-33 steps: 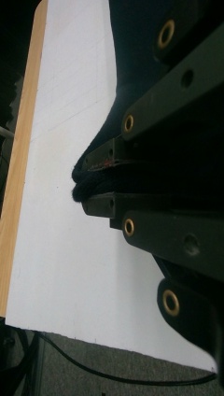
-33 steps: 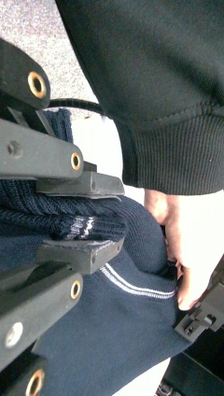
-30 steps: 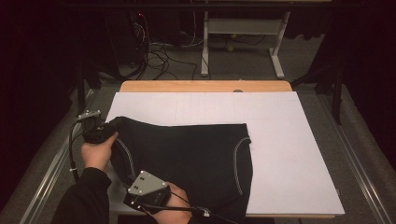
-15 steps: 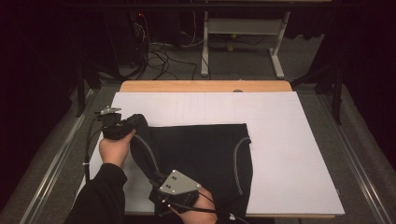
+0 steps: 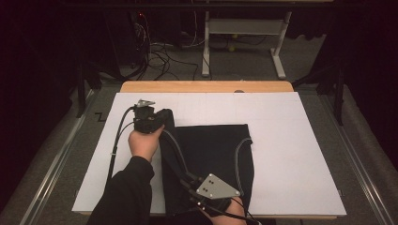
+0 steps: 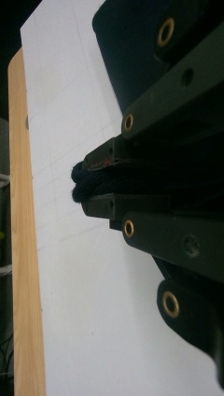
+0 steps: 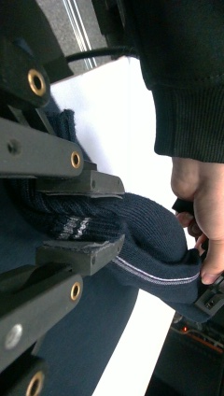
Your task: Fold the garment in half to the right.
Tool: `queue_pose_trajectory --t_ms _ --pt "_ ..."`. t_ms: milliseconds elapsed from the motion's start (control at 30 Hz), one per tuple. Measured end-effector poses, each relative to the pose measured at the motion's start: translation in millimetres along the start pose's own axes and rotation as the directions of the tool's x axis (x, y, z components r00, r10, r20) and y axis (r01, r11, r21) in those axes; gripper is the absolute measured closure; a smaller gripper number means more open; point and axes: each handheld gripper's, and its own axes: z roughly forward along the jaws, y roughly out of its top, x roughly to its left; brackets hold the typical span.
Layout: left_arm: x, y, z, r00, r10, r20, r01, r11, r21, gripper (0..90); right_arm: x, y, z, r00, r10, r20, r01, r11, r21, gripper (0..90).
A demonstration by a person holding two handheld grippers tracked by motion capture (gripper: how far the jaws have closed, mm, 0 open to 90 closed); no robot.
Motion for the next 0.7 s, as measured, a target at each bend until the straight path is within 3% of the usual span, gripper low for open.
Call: queue_pose_trajectory --t_ms 467,700 --pt "-49.7 13.2 20.7 0.9978 0.065 0.009 -0.065 0.9977 -0.020 73.9 -29.0 -19.9 -39.6 0.9967 0.010 0.081 -0.011 1.000 0.004 71.7" --pt "-72.7 16.4 34.4 0.9956 0.084 0.043 -0.083 0.9964 -0.016 73.9 -35.2 -30.4 -54.7 0.9943 0.015 0.106 -0.017 1.000 0.020 71.7"
